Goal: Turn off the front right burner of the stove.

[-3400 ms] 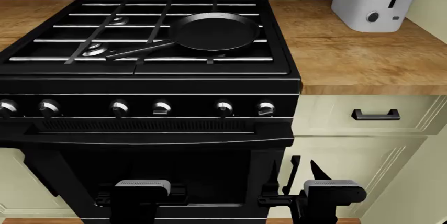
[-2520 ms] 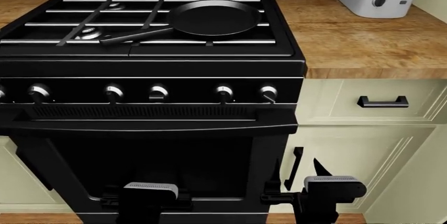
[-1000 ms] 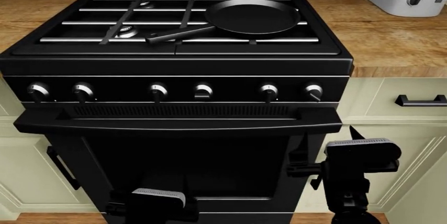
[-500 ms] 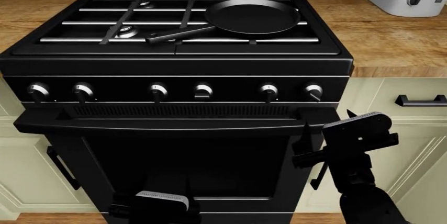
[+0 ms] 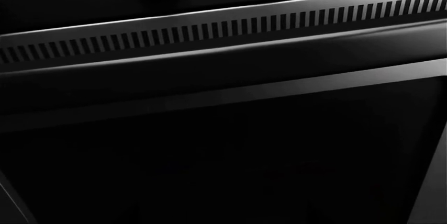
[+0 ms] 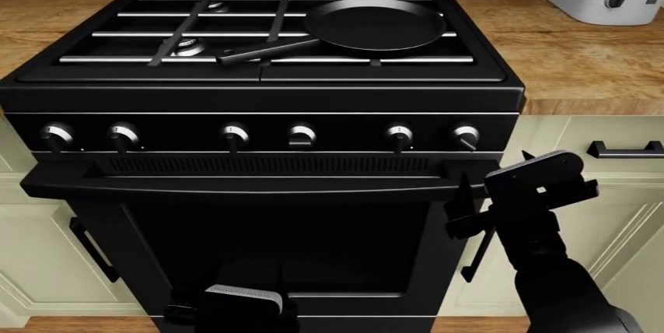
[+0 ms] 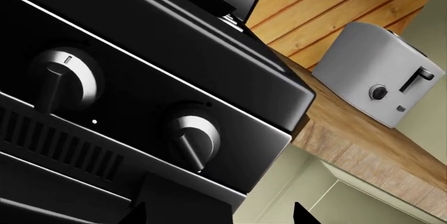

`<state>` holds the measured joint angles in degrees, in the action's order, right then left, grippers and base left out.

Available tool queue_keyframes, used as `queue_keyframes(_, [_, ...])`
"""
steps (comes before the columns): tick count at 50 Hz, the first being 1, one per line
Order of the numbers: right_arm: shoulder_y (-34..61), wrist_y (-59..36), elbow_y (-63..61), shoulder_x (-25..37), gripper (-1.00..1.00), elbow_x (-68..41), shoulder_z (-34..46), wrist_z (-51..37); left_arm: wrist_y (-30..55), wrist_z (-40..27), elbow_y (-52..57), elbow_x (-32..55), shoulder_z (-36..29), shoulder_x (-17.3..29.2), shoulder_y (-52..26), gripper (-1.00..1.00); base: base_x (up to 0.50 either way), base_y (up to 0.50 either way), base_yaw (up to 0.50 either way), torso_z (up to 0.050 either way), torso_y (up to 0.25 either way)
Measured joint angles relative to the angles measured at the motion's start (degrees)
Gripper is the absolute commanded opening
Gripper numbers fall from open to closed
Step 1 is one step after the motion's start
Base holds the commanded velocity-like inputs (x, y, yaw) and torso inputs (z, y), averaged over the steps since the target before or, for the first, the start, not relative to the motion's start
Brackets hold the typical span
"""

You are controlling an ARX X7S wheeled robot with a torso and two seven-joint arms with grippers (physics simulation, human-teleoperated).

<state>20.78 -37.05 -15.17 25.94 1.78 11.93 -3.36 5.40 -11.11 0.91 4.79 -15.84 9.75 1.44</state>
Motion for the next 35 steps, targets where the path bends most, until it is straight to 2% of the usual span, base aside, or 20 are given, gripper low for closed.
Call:
queue_keyframes(13, [3.3, 1.0, 2.1, 2.6, 1.0, 1.2, 3.2, 3.2, 0.0, -0.4, -0.1, 0.3, -0.5, 0.3, -0.1, 1.0, 0.0, 0.0, 0.0, 0.0, 0.0])
queue_keyframes(35, [12.0, 4.5, 14.5, 5.3, 1.0, 4.5, 10.3, 8.5, -0.1, -1.1, -0.9, 0.9, -1.2, 0.6, -0.6, 1.0, 0.0, 0.0, 0.0, 0.0, 0.0])
